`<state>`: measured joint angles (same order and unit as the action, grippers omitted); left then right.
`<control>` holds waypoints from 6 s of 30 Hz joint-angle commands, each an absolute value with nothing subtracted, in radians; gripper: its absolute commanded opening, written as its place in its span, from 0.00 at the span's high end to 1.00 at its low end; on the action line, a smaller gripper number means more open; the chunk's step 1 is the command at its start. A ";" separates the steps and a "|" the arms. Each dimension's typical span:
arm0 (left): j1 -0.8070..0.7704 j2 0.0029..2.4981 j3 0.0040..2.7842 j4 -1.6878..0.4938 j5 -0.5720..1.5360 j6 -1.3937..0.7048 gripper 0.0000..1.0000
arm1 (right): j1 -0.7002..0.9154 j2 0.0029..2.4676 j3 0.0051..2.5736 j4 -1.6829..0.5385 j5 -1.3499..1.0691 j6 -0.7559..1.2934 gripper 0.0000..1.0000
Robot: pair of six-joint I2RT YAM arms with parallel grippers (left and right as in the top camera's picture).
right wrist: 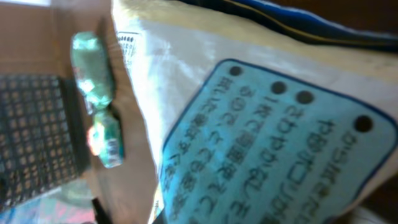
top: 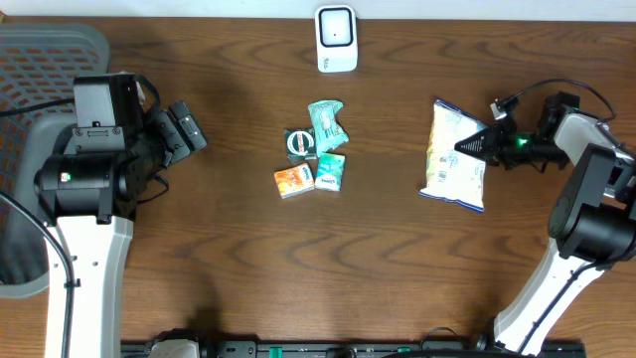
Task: Scan the item barcode
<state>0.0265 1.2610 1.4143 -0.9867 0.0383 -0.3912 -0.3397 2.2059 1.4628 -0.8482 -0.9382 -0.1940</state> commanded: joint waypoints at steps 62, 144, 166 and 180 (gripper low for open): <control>0.033 1.261 1.423 -0.987 0.029 -0.378 0.02 | 0.350 2.015 1.846 -1.110 -0.010 -0.012 0.30; 0.033 1.261 1.423 -0.987 0.029 -0.378 0.02 | 0.129 2.150 1.689 0.369 -0.049 0.081 0.99; 0.033 1.261 1.423 -0.987 0.029 -0.378 0.02 | -0.311 2.099 1.688 -0.464 -0.061 -0.358 0.01; 0.033 1.261 1.423 -0.987 0.029 -0.378 0.02 | -0.065 2.098 1.689 -0.430 -0.755 -0.020 0.15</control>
